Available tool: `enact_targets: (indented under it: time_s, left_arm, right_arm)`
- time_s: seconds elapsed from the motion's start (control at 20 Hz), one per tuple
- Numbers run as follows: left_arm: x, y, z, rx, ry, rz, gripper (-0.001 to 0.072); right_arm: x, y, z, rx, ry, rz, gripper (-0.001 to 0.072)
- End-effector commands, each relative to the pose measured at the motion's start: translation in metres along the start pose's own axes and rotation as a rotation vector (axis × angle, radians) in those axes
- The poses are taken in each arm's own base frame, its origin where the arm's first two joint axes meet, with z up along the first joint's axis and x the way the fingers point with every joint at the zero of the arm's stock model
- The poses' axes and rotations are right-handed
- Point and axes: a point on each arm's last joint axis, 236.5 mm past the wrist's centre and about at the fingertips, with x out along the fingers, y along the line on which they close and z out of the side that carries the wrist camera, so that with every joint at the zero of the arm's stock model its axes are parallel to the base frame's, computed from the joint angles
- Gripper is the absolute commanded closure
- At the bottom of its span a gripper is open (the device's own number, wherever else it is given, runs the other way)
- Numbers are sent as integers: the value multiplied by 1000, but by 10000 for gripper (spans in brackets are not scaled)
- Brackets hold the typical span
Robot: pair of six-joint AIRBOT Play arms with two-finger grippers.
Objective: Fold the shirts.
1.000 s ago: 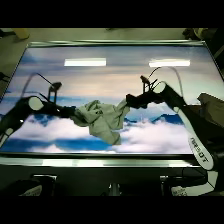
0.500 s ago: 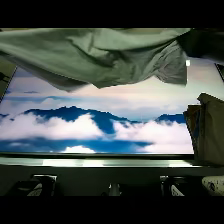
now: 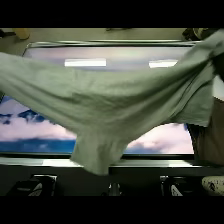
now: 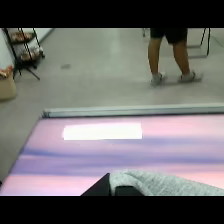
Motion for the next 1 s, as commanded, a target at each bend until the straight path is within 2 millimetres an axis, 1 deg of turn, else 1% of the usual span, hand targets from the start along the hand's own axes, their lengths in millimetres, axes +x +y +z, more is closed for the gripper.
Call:
enact_targets:
  time_s: [0.0, 0.05, 0.1, 0.15, 0.2, 0.25, 0.3, 0.35, 0.4, 0.45, 0.5, 0.55, 0.6, 0.7, 0.75, 0.8, 0.85, 0.9, 0.95]
  left_arm:
    - [57, -29, -108, -46, 213, -81, 684]
    - [73, -41, -141, -79, 250, -114, 683]
    - [84, -50, -167, -113, 278, -139, 683]
    - [92, -57, -191, -145, 312, -156, 683]
    - [96, -62, -209, -165, 347, -166, 684]
    - [99, -63, -221, -167, 380, -166, 683]
    - [100, -64, -224, -159, 387, -167, 682]
    - [101, -63, -221, -135, 376, -169, 681]
    - [100, -63, -218, -107, 369, -175, 681]
    - [100, -63, -216, -79, 363, -180, 681]
    - [100, -63, -216, -59, 361, -184, 681]
    - [100, -63, -217, -56, 364, -185, 681]
    - [99, -63, -218, -56, 368, -185, 681]
    - [99, -64, -219, -58, 375, -188, 681]
    - [98, -64, -220, -62, 382, -189, 681]
    - [96, -64, -222, -61, 391, -190, 681]
    - [95, -64, -224, -60, 402, -192, 681]
    - [92, -65, -225, -59, 411, -193, 681]
    - [89, -65, -226, -58, 418, -195, 681]
  right_arm:
    - [90, -31, -100, 63, 404, -65, 689]
    - [130, -33, -121, 98, 436, -45, 689]
    - [167, -34, -135, 146, 436, -27, 688]
    - [203, -36, -144, 211, 421, -21, 688]
    - [228, -37, -156, 298, 441, -21, 688]
    - [246, -32, -168, 390, 477, -11, 641]
    - [255, -24, -177, 434, 519, 20, 420]
    - [252, -13, -185, 430, 572, 61, 173]
    - [242, -7, -194, 369, 630, 95, 155]
    - [223, -3, -208, 325, 720, 111, 155]
    - [201, 0, -227, 293, 835, 122, 157]
    - [186, 6, -244, 299, 926, 138, 160]
    - [180, 16, -262, 322, 980, 165, 161]
    - [192, 42, -305, 386, 1011, 183, 163]
    - [202, 60, -326, 405, 999, 201, 163]
    - [213, 77, -339, 416, 973, 215, 163]
    - [220, 94, -348, 425, 963, 234, 164]
    - [227, 109, -353, 442, 958, 252, 163]
    - [236, 118, -357, 476, 952, 258, 163]
